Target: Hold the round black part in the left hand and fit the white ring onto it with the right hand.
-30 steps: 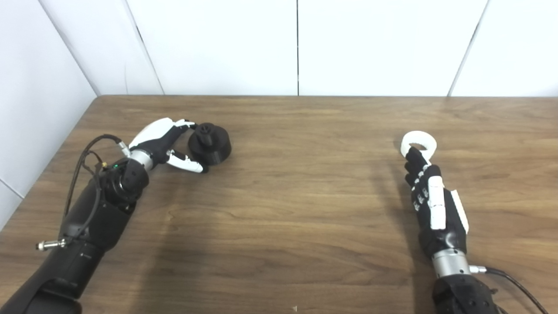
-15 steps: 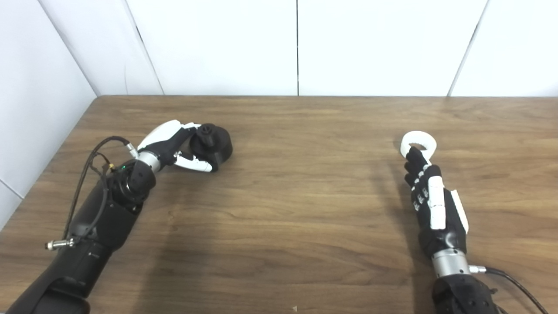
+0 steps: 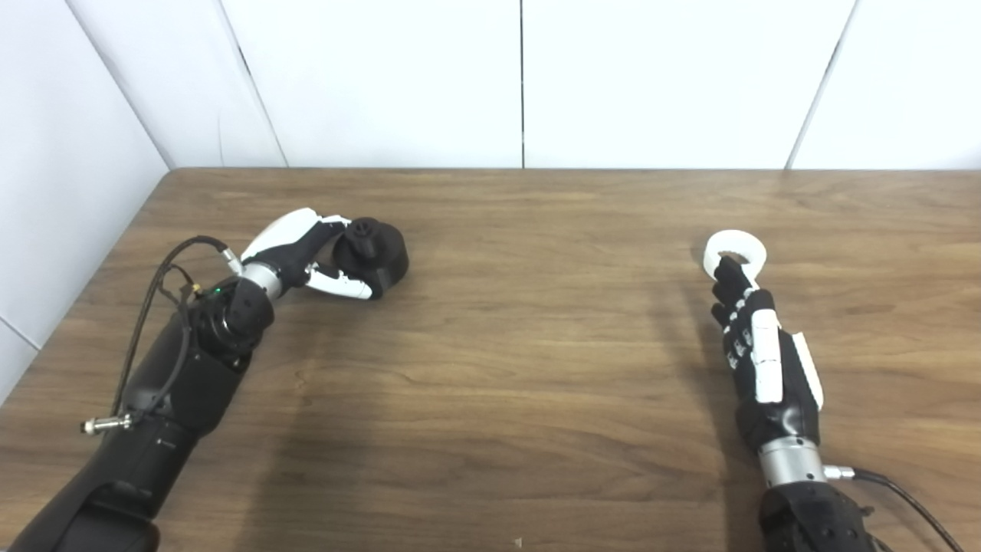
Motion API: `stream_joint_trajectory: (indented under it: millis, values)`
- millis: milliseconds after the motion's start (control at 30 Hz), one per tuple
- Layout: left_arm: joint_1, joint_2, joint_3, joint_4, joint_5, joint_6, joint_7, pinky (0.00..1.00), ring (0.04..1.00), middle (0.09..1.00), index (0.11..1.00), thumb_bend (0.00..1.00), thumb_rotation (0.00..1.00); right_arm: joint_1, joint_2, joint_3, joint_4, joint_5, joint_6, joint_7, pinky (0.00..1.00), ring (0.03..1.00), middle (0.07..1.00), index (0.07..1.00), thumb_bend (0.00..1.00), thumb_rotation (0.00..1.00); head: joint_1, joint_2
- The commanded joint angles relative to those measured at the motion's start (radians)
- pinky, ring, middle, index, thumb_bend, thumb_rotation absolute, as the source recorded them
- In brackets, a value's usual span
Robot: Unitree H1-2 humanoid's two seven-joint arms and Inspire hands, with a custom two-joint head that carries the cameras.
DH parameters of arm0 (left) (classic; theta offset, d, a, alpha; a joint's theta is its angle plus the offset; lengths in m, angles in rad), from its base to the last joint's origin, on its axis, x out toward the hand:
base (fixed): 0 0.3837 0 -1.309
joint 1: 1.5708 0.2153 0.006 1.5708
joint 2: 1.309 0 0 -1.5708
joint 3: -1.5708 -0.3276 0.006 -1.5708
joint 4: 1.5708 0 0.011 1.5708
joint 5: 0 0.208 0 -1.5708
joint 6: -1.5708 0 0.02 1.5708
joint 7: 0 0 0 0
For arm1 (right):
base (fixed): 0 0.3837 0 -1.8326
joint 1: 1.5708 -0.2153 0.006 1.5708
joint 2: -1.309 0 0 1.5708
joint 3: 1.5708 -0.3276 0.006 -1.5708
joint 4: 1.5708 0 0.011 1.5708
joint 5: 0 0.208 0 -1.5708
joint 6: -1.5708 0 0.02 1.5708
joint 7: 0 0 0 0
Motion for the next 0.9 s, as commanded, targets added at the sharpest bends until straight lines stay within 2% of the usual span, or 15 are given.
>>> stream_joint_trajectory:
  millis: [0, 67, 200, 600, 667, 867]
  values:
    - [-0.052, 0.019, 0.011, -0.021, 0.006, -0.029, 0.032, 0.99, 1.0, 0.961, 0.816, 0.87, 0.36, 0.017, 0.017, 0.001, 0.024, 0.004, -0.035, 0.011, 0.98, 0.964, 0.938, 0.912, 0.52, 1.0, 0.002, 0.002]
    - [-0.049, 0.019, 0.013, -0.022, 0.007, -0.032, 0.038, 0.97, 1.0, 0.955, 0.776, 0.79, 0.31, 0.018, 0.017, 0.002, 0.025, 0.002, -0.037, 0.01, 0.97, 0.964, 0.94, 0.917, 0.53, 1.0, 0.002, 0.002]
    - [-0.048, 0.016, 0.013, -0.019, 0.009, -0.033, 0.044, 0.99, 1.0, 0.954, 0.754, 0.76, 0.27, 0.019, 0.014, 0.001, 0.025, 0.004, -0.038, 0.012, 0.98, 0.963, 0.937, 0.914, 0.53, 1.0, 0.001, 0.003]
    - [-0.04, 0.008, 0.012, -0.018, 0.005, -0.057, 0.062, 1.0, 1.0, 0.95, 0.737, 0.73, 0.29, 0.02, 0.004, -0.005, 0.02, 0.0, -0.036, 0.02, 0.97, 0.959, 0.94, 0.917, 0.52, 1.0, 0.0, 0.006]
    - [-0.031, 0.002, 0.017, -0.03, -0.005, -0.059, 0.064, 0.95, 1.0, 0.945, 0.716, 0.72, 0.25, 0.018, 0.0, -0.006, 0.021, 0.001, -0.035, 0.023, 0.97, 0.958, 0.943, 0.922, 0.53, 1.0, 0.001, 0.007]
    - [-0.013, -0.008, 0.017, -0.044, -0.004, -0.073, 0.076, 0.93, 1.0, 0.94, 0.706, 0.7, 0.27, 0.014, -0.006, -0.009, 0.019, 0.001, -0.028, 0.029, 0.98, 0.961, 0.942, 0.925, 0.53, 1.0, 0.0, 0.007]
